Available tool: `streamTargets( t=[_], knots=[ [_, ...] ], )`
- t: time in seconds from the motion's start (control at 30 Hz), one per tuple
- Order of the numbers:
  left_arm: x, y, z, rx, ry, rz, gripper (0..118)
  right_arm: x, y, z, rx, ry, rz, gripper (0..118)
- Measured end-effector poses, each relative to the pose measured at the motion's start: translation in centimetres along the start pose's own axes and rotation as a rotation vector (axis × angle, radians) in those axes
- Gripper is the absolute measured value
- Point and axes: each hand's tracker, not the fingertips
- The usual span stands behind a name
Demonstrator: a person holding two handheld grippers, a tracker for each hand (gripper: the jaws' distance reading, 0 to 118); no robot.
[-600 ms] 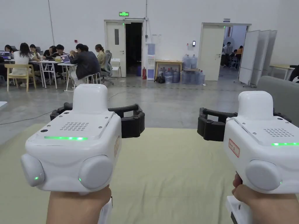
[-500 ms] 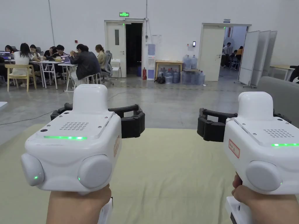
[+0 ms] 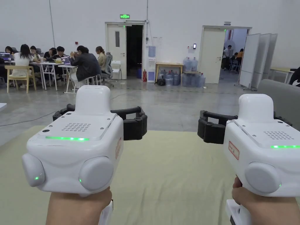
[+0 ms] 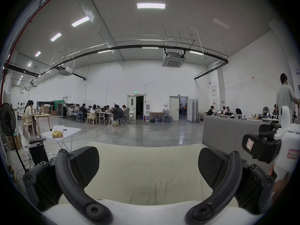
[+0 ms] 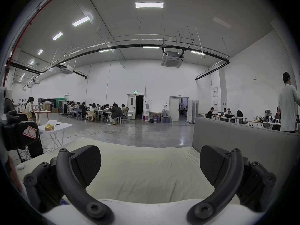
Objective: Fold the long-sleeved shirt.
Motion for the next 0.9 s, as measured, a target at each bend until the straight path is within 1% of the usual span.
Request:
streamTargets(
  t=[0.3, 0.9],
  knots=[
    [0.16, 0.16, -0.25, -0.009, 0.000, -0.002, 118, 0.40, 0.06, 0.00, -0.004, -0.001, -0.015, 118],
    [-0.02, 0.32, 0.05, -0.019, -0.010, 0.002, 118, 0.17, 0.41, 0.44, 0.008, 0.013, -0.009, 118]
  ],
)
